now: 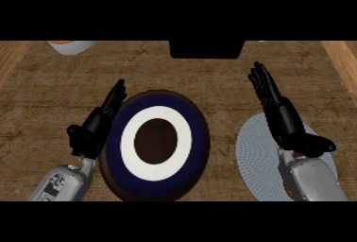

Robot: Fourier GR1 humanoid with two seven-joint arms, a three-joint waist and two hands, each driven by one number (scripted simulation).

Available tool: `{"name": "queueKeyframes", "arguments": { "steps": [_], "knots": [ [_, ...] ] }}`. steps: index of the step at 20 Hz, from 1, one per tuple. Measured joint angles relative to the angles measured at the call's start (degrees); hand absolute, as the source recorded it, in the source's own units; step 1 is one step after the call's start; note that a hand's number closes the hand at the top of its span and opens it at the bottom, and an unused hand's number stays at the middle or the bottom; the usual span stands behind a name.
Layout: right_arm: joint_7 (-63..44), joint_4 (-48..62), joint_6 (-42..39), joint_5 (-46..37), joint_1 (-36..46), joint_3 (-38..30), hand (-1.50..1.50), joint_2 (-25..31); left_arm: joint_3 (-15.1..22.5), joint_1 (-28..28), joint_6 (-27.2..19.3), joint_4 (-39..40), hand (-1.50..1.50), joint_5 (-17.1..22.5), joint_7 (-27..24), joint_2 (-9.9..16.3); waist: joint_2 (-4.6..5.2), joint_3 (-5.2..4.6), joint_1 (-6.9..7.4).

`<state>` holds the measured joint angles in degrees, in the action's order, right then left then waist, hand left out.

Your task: Pick the sweet potato from the placemat and place it in the plate

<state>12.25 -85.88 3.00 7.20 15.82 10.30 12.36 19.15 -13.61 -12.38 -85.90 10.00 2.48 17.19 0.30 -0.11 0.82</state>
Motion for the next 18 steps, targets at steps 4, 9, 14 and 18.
{"name": "queueKeyframes", "arguments": {
  "steps": [4,9,14,18],
  "knots": [
    [-2.1,1.0,-1.8,-3.1,-2.3,2.7,1.5,1.0,-3.5,3.8,1.6,1.9,0.0,0.0,-3.7,1.9,-0.18,0.03,-0.22],
    [-2.3,1.9,3.2,-16.5,-3.3,5.1,-1.5,8.5,-7.1,7.5,2.2,4.4,0.0,1.3,-6.1,4.3,-0.77,-0.42,-0.76],
    [12.0,3.8,14.1,-22.5,-13.6,5.4,-1.5,5.7,-9.6,9.7,4.2,6.1,0.0,2.8,-8.1,5.1,-0.44,-0.01,-1.15],
    [22.4,5.1,19.9,-25.4,-20.3,5.2,-1.5,5.2,-10.6,9.9,5.1,7.8,0.0,2.5,-9.7,4.7,-0.37,0.08,-1.25]
  ]
}}
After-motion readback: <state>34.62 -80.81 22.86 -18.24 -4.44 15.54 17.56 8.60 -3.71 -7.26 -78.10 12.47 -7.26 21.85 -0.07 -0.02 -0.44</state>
